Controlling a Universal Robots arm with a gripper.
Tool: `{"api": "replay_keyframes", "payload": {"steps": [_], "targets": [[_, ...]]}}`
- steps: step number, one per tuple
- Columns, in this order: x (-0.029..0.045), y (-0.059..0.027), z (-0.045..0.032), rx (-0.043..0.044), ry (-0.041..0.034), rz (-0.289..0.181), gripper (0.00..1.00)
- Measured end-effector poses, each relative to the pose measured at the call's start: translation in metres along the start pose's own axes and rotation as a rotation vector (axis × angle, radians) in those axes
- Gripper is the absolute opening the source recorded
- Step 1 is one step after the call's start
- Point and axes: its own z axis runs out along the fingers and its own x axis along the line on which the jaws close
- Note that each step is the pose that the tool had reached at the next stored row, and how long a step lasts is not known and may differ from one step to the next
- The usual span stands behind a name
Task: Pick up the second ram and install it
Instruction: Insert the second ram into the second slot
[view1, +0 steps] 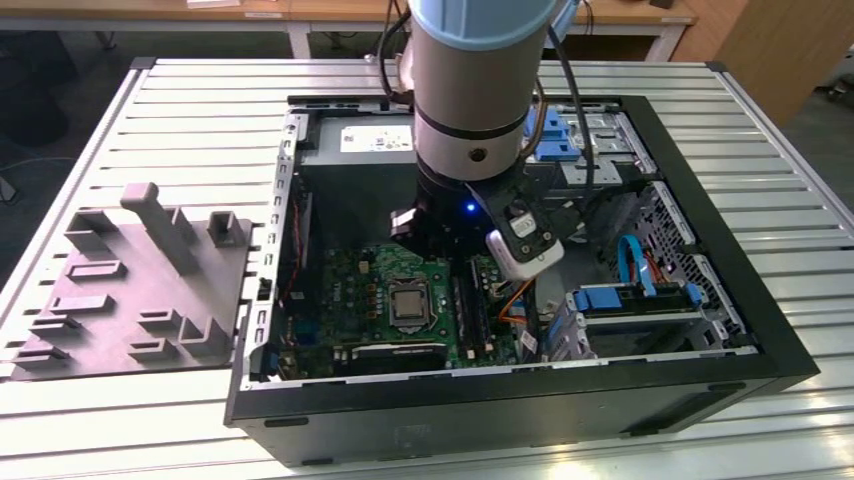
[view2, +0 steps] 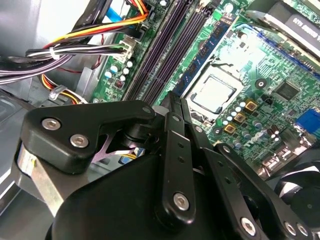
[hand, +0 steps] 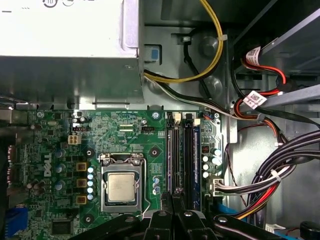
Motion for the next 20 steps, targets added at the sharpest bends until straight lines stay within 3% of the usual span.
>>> {"api": "replay_keyframes", "payload": {"steps": [9,20], "targets": [[-0.0024,-0.0006,0.0092,0.0001,0.0015,0.0,0.12],[-0.0039,-0.0006,0.0111,-0.0001,0.0017,0.0,0.12]]}}
